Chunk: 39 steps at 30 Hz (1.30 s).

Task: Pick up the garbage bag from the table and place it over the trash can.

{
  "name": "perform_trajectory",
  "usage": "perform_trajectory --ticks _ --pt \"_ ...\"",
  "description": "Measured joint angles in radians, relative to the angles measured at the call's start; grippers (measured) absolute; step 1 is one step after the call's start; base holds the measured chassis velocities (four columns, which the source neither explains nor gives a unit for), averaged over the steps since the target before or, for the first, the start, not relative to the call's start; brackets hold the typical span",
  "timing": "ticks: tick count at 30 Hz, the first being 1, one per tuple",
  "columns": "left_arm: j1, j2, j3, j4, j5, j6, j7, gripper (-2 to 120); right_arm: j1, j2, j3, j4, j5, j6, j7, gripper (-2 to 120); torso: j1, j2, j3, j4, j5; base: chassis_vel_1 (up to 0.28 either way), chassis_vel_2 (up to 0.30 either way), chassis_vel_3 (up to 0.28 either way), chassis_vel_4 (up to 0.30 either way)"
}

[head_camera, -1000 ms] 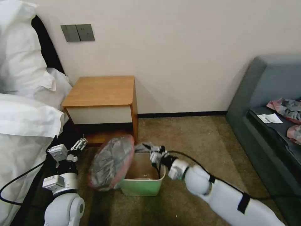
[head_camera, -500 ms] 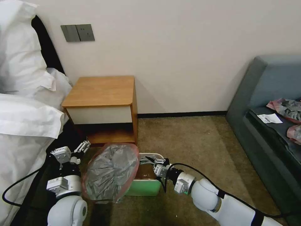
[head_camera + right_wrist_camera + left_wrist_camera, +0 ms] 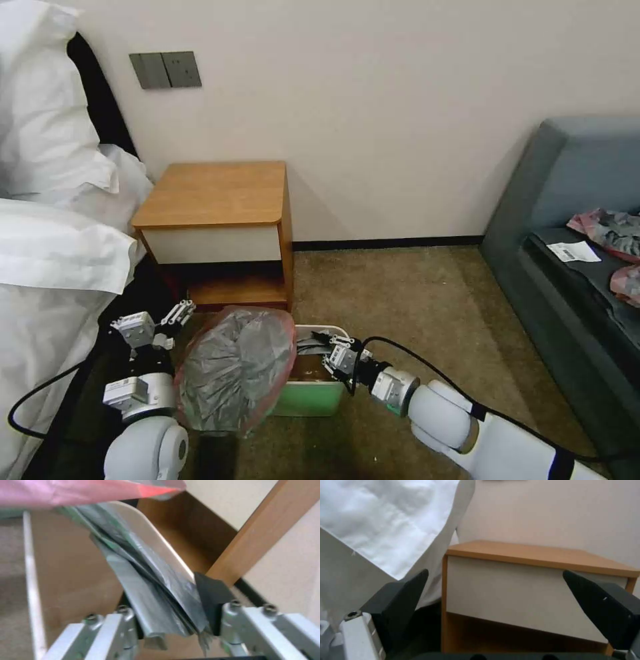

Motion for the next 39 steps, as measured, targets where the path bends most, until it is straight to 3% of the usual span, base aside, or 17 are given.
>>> perform_trajectory --ticks 6,16,39 --pt "-0.003 0.001 0.004 0.0 0.008 0.001 0.0 100 0.045 -0.047 -0.017 0.038 0.13 -0.084 -0.036 64 0.0 0.0 0.0 0.0 0.0 0.0 0.0 0.0 0.0" --pt "-0.022 0.007 0.008 0.006 0.009 0.013 0.001 100 0.045 -0.094 0.013 0.062 0.167 -0.095 -0.05 97 0.0 0.0 0.0 0.0 0.0 0.0 0.0 0.0 0.0" --pt "-0.025 -0.004 0.011 0.01 0.027 0.015 0.001 100 0.012 -0.15 0.099 0.073 0.216 -0.11 -0.116 100 0.0 0.0 0.0 0.0 0.0 0.0 0.0 0.0 0.0"
